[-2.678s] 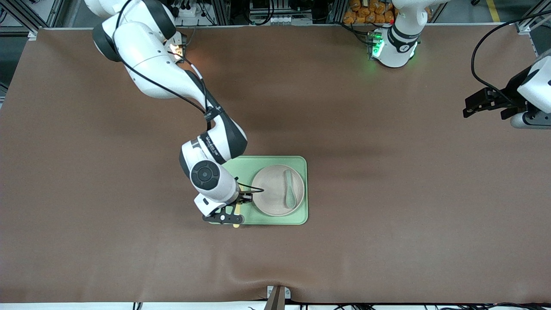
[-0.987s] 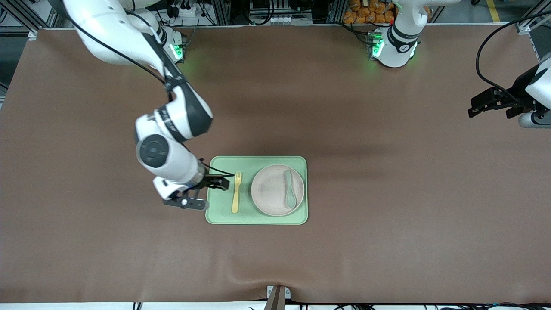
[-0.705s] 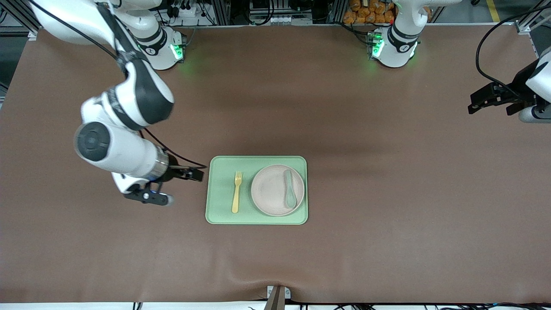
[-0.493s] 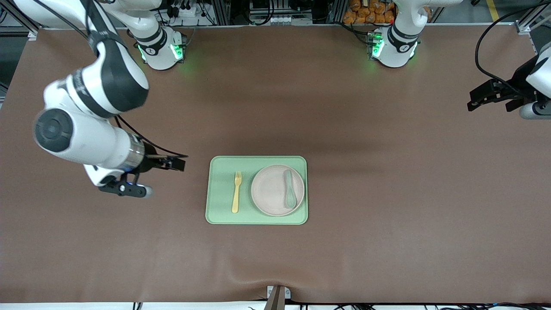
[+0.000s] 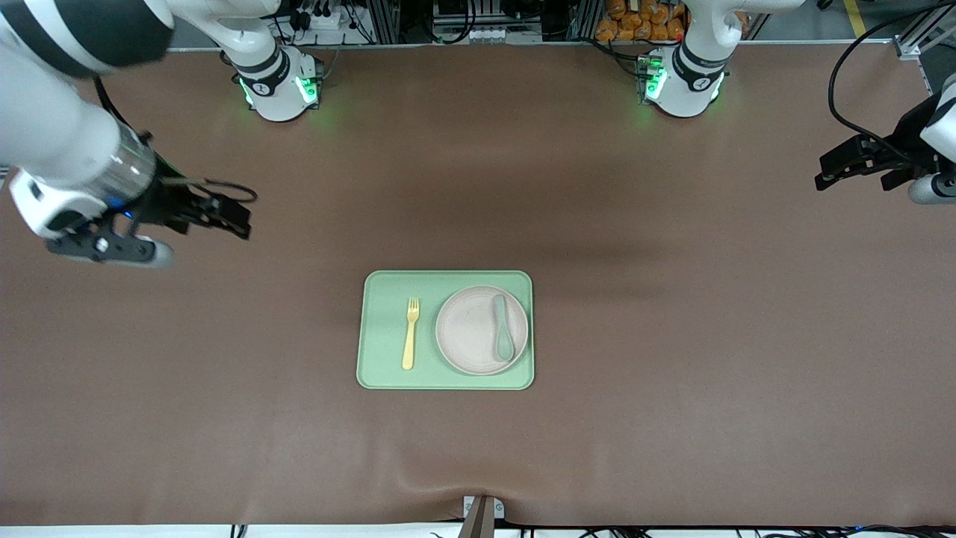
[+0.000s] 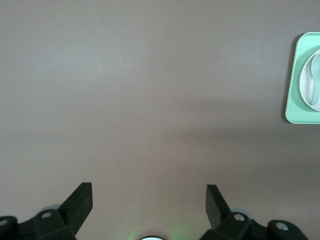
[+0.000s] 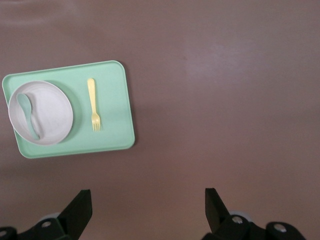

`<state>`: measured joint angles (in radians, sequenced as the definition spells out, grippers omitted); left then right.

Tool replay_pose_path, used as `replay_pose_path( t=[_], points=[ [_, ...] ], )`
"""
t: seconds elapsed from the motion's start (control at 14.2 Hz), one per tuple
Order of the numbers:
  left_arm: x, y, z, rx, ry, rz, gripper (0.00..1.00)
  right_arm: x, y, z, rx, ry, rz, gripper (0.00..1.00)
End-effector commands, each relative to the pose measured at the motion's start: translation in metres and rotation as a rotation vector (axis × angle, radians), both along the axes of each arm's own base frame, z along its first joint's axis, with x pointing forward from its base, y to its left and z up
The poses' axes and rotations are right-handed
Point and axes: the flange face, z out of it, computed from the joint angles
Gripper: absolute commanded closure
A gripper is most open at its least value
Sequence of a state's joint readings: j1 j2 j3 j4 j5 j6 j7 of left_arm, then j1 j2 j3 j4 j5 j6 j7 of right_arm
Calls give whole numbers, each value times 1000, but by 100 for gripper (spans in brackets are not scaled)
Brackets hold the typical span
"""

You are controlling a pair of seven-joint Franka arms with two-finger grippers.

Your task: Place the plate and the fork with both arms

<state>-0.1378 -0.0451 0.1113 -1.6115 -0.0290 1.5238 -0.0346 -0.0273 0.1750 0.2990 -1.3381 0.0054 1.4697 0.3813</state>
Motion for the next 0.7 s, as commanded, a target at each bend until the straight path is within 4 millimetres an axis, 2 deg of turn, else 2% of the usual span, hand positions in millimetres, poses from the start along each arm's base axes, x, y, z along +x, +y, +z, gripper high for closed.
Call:
replay_pose_path(
  t=[0.0, 0.21, 0.35, 0.49, 0.63],
  points=[
    [-12, 0, 8, 2, -5, 10, 0, -35, -29, 16, -25, -10, 30, 0],
    [-16, 2, 9, 2, 10, 12, 0, -64, -60, 17, -41, -13, 51, 0],
    [-16, 2, 9, 2, 10, 12, 0, -79, -61, 18, -26, -14, 49, 0],
    [-16, 3, 9, 3, 10, 12, 0, -71, -64, 19, -21, -54, 43, 0],
    [-16, 6, 13, 4, 2, 5, 0, -54, -87, 20, -8, -64, 1, 0]
  ],
)
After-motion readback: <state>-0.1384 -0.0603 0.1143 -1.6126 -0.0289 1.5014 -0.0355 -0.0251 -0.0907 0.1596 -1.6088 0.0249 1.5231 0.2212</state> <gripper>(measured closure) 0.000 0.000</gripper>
